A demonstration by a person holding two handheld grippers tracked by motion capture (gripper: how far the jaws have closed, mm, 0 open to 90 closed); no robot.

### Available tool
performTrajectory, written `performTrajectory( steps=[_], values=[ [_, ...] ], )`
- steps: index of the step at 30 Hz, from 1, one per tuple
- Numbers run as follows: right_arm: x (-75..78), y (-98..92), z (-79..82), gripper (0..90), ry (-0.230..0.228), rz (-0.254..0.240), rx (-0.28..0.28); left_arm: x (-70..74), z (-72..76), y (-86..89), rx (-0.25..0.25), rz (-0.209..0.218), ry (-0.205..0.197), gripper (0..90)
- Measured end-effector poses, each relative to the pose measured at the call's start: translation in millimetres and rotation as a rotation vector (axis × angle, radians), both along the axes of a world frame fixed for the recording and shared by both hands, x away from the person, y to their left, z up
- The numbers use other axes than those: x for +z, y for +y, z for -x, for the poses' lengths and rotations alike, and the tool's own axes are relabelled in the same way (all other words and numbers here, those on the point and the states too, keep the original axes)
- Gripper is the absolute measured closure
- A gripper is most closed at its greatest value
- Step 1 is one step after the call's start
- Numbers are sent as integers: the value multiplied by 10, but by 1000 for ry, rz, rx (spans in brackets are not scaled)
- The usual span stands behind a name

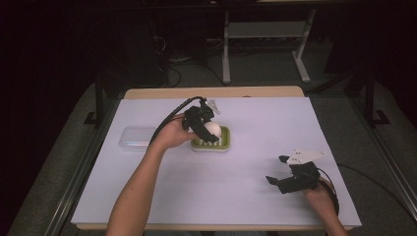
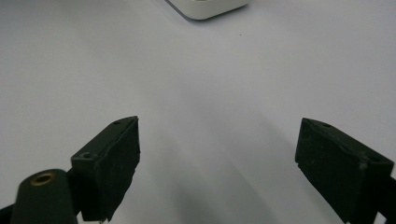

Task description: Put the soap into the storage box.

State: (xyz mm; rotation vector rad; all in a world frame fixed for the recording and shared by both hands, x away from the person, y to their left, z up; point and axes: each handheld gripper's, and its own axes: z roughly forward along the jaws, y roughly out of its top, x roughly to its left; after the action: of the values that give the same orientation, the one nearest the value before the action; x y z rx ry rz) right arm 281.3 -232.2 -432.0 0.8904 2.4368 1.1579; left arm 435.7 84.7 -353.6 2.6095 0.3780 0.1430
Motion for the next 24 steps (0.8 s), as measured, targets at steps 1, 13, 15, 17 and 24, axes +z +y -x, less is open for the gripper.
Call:
performTrajectory(
  steps=[1, 13, 15, 17, 24],
  values=[
    [-2, 0, -2, 132, 1, 3, 0, -1, -5, -5, 4, -1, 0, 251],
    [2, -10, -4, 132, -1, 3, -9, -148, -132, -29, 32, 2, 24, 251],
    [-3, -14, -5, 132, 3, 6, -9, -184, -148, -52, 33, -1, 28, 251],
    [-6, -16, -8, 132, 3, 8, -6, -216, -164, -63, 39, -1, 33, 251],
    [-1, -38, -9, 132, 0, 3, -9, -309, -209, -71, 43, -28, 46, 251]
  ],
)
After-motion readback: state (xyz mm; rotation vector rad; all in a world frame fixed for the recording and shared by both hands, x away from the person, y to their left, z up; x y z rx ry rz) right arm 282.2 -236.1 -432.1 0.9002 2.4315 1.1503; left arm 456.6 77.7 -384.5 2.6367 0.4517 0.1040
